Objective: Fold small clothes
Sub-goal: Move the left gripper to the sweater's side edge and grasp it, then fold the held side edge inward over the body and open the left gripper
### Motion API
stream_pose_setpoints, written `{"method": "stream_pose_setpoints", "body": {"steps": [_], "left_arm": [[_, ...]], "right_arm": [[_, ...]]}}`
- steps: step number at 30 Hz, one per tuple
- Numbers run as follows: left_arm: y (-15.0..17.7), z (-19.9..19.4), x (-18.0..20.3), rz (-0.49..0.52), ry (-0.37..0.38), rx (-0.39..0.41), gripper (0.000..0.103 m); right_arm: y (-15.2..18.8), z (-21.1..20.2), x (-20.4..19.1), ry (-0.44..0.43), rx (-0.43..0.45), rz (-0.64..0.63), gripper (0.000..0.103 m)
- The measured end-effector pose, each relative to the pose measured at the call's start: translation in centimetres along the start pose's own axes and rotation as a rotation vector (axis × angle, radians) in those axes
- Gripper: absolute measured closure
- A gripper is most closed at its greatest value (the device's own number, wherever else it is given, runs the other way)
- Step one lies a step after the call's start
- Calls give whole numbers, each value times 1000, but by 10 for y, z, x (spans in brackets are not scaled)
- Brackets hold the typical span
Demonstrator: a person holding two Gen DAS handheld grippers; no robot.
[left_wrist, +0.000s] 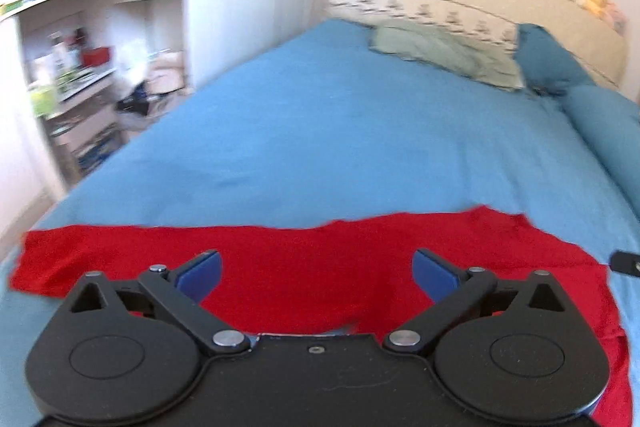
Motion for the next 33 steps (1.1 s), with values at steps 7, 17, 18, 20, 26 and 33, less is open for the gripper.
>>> {"method": "stream_pose_setpoints", "body": {"steps": [7,17,18,20,26,33], "left_arm": [[9,-17,-128,-178,-89,-12,4],[51,8,-262,-405,-127,-81,46],[53,8,-266,-412,-123,-70,48],[50,11,-269,-395,-116,-48,48],[40,25,-277,-351,-148,-42,88],[15,23,-256,-299,-162,-6,98]], "right_arm": [[23,-5,-91,-7,-40,9,0],[50,15,-186,60,-52,-8,0],[53,18,-192,59,-56,-7,0],[59,22,-199,58,-62,-3,0],[69,34,-196,64,-77,4,0],[61,34,-168,77,-62,52,0]]}}
Point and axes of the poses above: each gripper's, at about its wrist camera, not at the fingertips, and z roughly the way its jaws point, x to its right, y to its underside, the point moved 5 cm from there along z, roughly the way its jaws point, and after that the axes turned 14 degrees about y, right-handed, at the moved point
